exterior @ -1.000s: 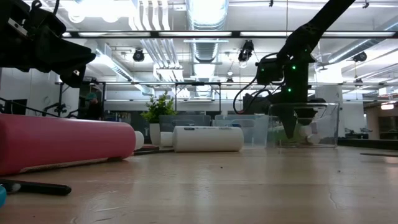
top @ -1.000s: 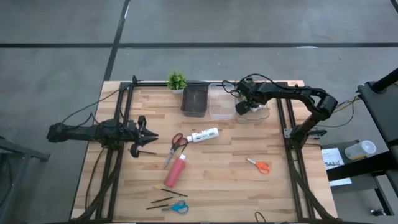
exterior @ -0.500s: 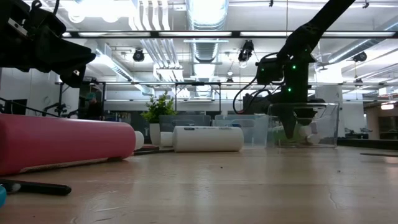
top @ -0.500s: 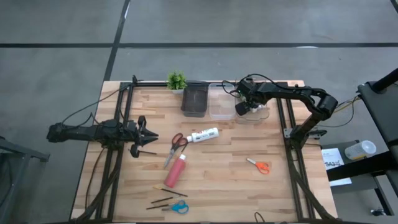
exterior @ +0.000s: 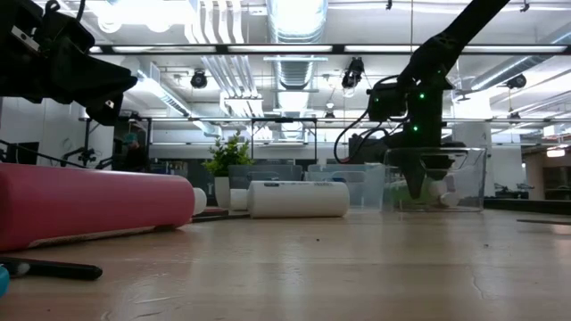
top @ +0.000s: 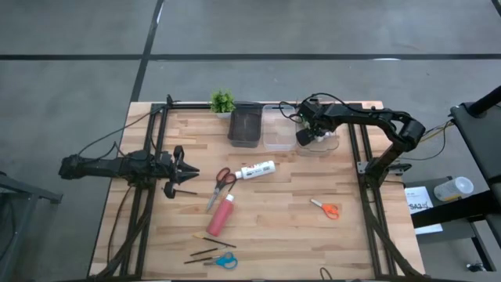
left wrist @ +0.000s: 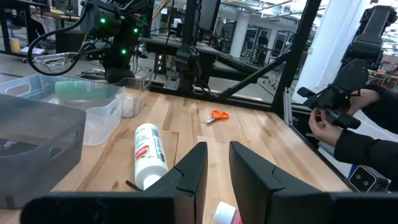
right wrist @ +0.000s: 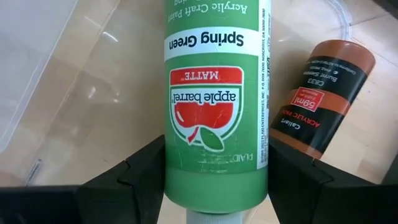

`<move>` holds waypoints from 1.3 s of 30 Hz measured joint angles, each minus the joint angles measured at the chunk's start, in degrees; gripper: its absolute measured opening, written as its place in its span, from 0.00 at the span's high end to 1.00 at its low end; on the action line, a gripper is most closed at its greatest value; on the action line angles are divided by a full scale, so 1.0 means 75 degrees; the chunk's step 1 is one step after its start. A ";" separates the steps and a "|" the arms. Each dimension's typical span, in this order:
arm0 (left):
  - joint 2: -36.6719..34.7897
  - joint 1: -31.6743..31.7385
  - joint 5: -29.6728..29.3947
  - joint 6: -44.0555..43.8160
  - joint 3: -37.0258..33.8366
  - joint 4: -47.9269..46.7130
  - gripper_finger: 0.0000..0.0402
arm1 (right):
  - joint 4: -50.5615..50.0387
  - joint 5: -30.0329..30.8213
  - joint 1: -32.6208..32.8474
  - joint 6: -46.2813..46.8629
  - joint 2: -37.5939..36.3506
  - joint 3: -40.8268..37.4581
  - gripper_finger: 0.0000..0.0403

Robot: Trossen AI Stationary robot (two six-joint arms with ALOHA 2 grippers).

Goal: Pick & Place Paint Supplies
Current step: Put the green paint bottle into the transparent bin, then put the white paint bottle into the transparent bin

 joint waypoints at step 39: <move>0.0000 -0.0002 -0.0001 -0.0001 -0.0001 0.0000 0.81 | -0.0082 -0.0415 0.0038 -0.0227 -0.1401 0.0015 0.08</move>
